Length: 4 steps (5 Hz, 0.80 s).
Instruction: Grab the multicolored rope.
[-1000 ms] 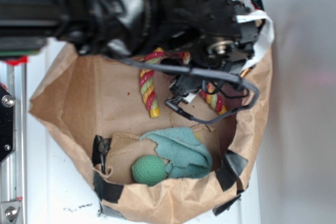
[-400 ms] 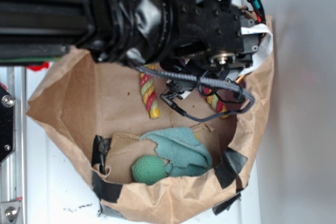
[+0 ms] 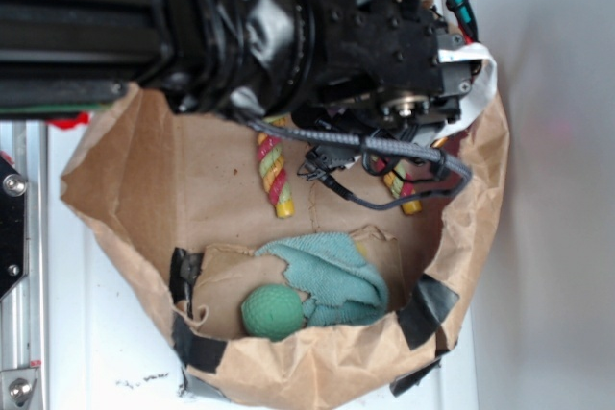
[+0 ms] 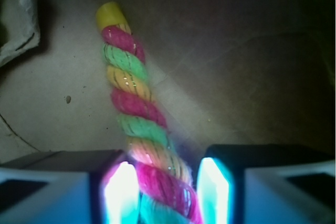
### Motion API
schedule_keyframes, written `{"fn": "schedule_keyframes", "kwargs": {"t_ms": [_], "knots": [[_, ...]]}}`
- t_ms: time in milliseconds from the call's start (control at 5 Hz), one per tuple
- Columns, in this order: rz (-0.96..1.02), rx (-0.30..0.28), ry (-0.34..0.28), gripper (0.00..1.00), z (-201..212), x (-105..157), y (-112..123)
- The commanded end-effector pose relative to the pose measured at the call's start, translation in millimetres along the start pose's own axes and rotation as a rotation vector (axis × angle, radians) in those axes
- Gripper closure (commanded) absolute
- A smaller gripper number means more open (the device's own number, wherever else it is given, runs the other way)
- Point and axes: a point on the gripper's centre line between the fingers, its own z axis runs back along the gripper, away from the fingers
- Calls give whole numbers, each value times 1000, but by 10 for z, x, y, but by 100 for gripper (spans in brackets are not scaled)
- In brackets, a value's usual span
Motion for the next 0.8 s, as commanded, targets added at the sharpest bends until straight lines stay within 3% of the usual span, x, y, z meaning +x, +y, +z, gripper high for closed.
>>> {"fn": "schedule_keyframes", "kwargs": {"t_ms": [0,200,400,600], "knots": [[9,35,-46,100,263,52,151],[148,-16,-103,100,574,29,221],[419,-88,-168,100,1058,9,265],[596,-181,-238,100,1416,20,348]]}}
